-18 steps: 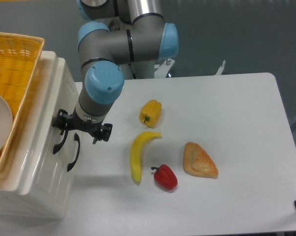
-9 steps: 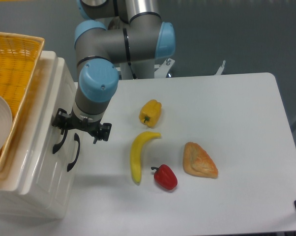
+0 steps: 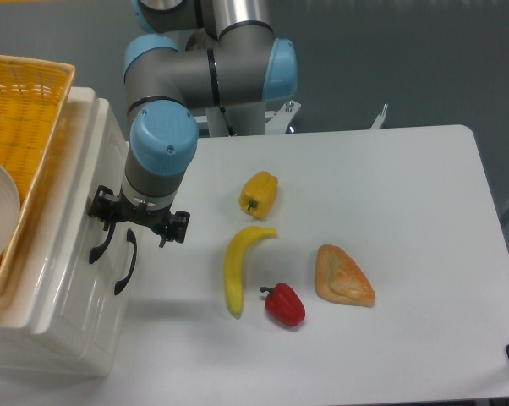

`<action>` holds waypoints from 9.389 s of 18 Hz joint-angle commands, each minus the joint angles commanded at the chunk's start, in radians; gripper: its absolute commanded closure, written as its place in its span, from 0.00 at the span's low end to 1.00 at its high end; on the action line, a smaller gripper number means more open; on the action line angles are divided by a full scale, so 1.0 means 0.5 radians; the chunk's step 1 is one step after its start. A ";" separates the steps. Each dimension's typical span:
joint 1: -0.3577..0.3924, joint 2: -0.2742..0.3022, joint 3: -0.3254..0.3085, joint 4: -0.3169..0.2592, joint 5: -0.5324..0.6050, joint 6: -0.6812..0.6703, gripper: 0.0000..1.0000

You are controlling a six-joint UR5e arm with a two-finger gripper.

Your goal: Slide open the top white drawer

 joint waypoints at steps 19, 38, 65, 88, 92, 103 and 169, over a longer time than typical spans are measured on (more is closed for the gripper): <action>0.015 -0.003 0.006 -0.003 0.089 0.077 0.00; 0.113 -0.006 0.009 -0.006 0.089 0.083 0.00; 0.282 -0.009 0.040 -0.034 0.095 0.166 0.00; 0.396 -0.031 0.049 -0.043 0.181 0.246 0.00; 0.420 -0.034 0.095 -0.086 0.178 0.264 0.00; 0.460 -0.058 0.107 -0.083 0.175 0.298 0.00; 0.975 -0.408 0.224 0.301 0.678 1.726 0.00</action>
